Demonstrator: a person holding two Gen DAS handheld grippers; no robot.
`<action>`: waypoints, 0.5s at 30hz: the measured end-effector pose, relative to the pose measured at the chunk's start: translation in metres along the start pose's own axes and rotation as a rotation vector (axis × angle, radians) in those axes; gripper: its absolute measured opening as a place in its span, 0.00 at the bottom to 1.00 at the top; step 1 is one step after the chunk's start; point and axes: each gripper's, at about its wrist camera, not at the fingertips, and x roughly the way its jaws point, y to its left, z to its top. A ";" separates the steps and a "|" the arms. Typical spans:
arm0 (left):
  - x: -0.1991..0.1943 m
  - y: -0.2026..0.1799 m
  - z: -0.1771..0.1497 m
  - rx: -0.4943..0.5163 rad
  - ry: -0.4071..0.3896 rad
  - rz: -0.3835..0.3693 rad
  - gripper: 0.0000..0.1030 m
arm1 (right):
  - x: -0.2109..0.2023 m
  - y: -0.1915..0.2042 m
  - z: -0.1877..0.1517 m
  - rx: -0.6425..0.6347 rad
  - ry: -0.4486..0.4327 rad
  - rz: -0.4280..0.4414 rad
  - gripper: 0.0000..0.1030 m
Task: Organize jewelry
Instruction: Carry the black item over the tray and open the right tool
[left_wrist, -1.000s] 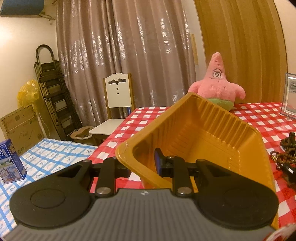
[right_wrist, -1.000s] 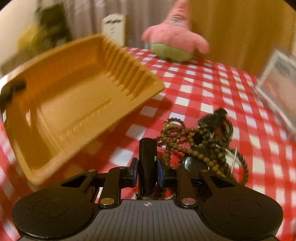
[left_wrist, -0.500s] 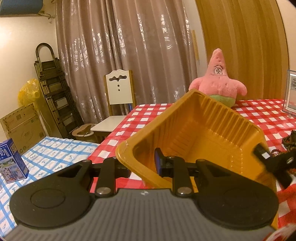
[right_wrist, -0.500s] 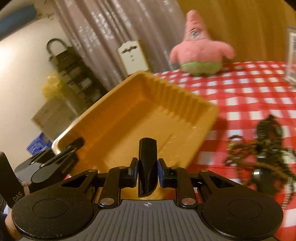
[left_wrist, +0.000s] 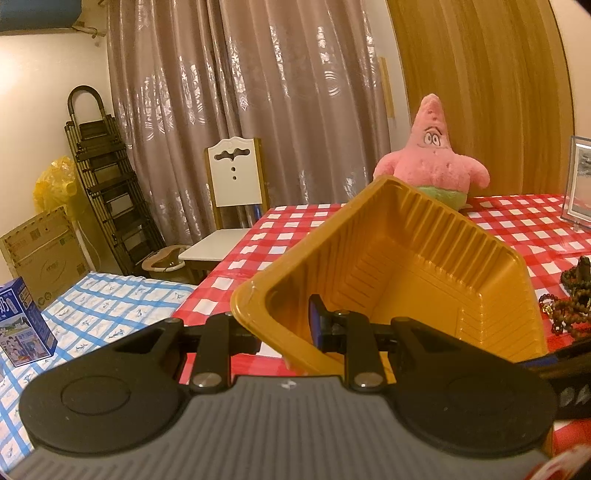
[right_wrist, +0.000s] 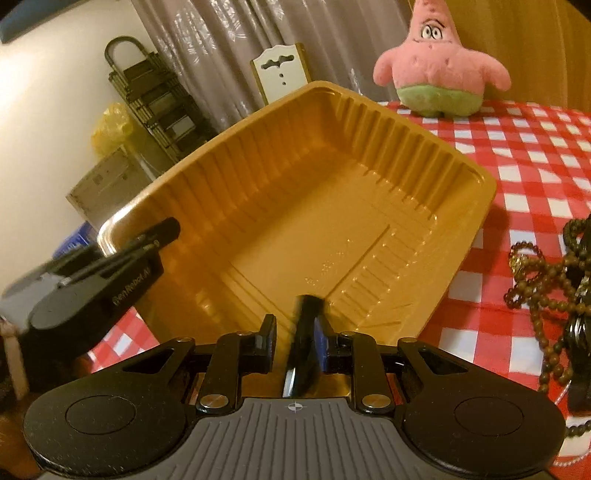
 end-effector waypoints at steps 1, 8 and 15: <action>0.000 0.000 0.000 0.002 -0.001 -0.001 0.22 | -0.007 -0.003 0.000 0.020 -0.011 0.009 0.36; 0.002 0.004 0.000 0.000 0.005 -0.002 0.22 | -0.076 -0.012 -0.016 0.032 -0.098 -0.091 0.40; 0.003 0.006 0.001 -0.008 0.018 -0.001 0.22 | -0.115 -0.049 -0.050 0.077 -0.017 -0.255 0.40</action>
